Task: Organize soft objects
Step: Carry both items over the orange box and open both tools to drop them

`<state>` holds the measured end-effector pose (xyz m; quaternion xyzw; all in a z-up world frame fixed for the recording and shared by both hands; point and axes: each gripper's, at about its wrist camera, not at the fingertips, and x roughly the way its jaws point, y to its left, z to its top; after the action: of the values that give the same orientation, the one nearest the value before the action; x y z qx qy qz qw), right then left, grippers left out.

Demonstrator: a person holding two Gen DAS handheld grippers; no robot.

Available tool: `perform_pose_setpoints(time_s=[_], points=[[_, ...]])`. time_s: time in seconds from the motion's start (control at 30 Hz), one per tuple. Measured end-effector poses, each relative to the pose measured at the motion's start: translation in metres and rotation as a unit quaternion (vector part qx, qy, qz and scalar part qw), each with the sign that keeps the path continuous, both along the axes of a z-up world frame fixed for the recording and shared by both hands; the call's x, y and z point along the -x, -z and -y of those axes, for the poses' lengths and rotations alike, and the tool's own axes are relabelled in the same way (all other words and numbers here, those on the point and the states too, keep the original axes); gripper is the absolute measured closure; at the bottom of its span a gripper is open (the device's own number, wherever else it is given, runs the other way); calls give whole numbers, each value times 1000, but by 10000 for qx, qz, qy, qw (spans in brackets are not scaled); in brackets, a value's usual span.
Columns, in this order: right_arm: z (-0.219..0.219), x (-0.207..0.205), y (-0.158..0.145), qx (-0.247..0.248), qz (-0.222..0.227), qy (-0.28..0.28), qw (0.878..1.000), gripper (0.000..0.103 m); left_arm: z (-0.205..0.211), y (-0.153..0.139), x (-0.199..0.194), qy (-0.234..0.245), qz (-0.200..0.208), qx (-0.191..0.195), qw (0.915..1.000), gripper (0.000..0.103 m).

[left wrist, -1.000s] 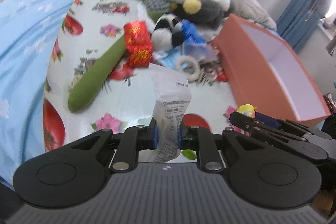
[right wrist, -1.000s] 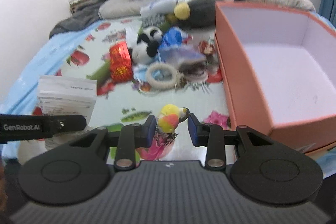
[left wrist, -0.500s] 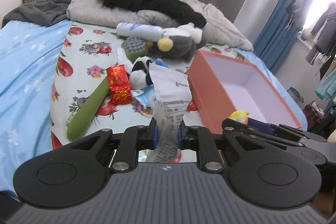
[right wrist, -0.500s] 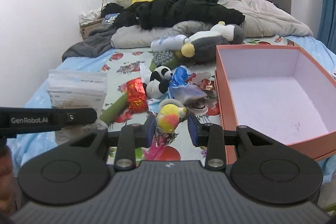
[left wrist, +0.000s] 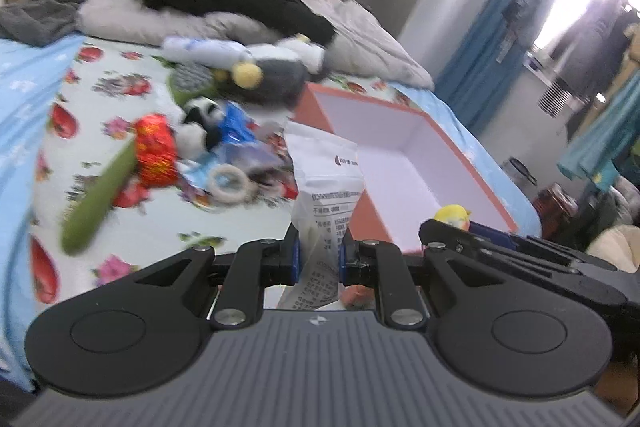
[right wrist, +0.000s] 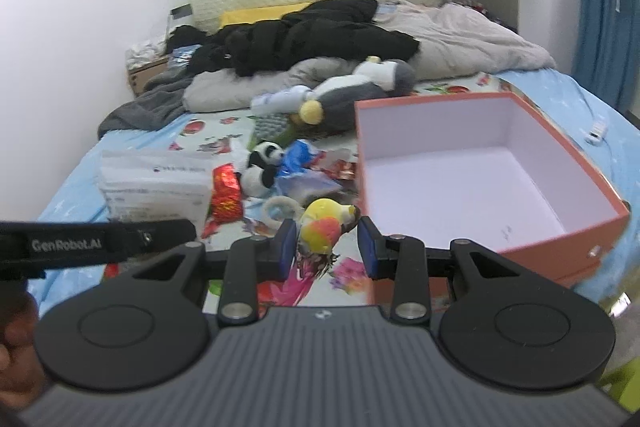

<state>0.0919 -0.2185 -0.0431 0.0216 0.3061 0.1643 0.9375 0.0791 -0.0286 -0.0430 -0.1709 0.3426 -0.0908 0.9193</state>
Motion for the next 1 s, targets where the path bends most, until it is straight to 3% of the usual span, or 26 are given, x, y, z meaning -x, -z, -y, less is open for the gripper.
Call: perform_pose_setpoints(time_s=[0.2,0.37,0.5,0.8,1.0], points=[[29,-8,-4,112,7,302,9995,66,28,-3,-33,527,-6,11,9986,84],[55,-37,-6,109,-196,504,9985,66,50,-18,-80,1007,38,104,9949,84],[76,-67,-3,-30,-549,641,9964,66,68,-19,-122,1311,-258,294,9906,84],[109,-143,11,82,-1217,634,9905,66,116,-13,-203,1770,-730,-1,9815,84],[119,-178,30,301,-1501,655,9860,66,135,6,-253,1783,-1147,-131,9772,84]])
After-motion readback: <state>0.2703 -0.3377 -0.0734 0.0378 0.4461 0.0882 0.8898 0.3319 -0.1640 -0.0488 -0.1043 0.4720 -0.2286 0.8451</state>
